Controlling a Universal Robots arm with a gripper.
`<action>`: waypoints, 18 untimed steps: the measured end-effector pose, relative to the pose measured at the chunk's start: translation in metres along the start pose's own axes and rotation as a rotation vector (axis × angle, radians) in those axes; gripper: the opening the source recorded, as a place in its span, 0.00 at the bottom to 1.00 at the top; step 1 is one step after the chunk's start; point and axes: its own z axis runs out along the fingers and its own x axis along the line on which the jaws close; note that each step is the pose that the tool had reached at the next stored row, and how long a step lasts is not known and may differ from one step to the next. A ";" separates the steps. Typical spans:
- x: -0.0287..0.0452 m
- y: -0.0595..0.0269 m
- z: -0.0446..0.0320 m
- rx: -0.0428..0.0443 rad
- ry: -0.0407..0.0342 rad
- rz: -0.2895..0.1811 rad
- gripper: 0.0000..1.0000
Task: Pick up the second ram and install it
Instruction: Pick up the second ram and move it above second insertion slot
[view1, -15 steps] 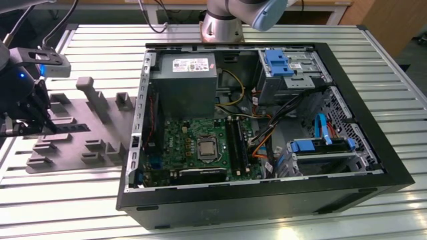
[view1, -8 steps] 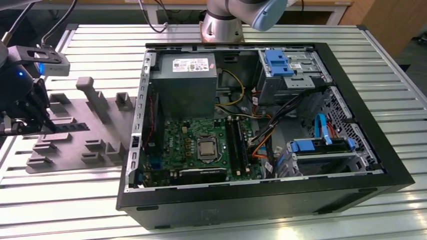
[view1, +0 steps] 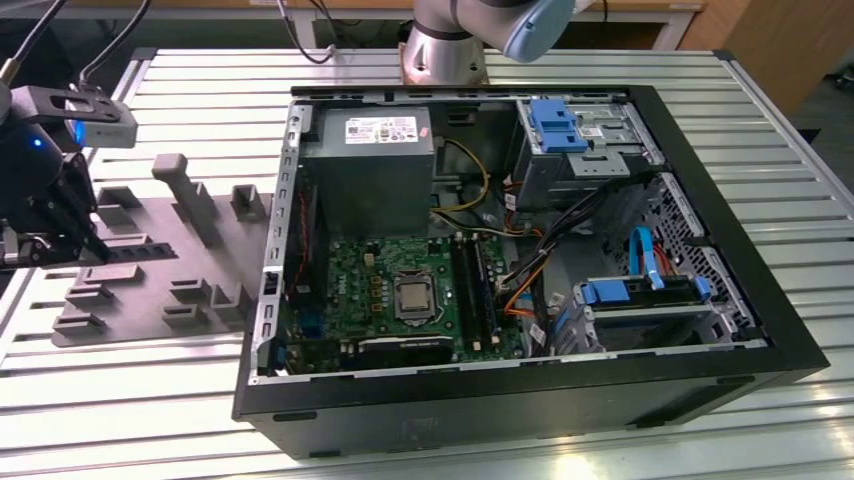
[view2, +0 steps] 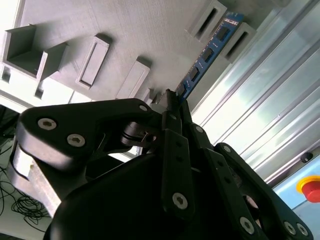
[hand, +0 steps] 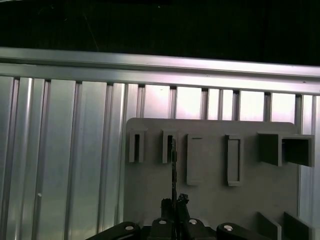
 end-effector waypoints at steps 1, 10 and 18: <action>0.0000 0.0000 -0.0008 0.0000 0.0000 0.000 0.14; -0.0002 0.0002 -0.0075 0.0000 0.0000 0.000 0.14; -0.0003 0.0002 -0.0130 0.0000 0.0000 0.000 0.14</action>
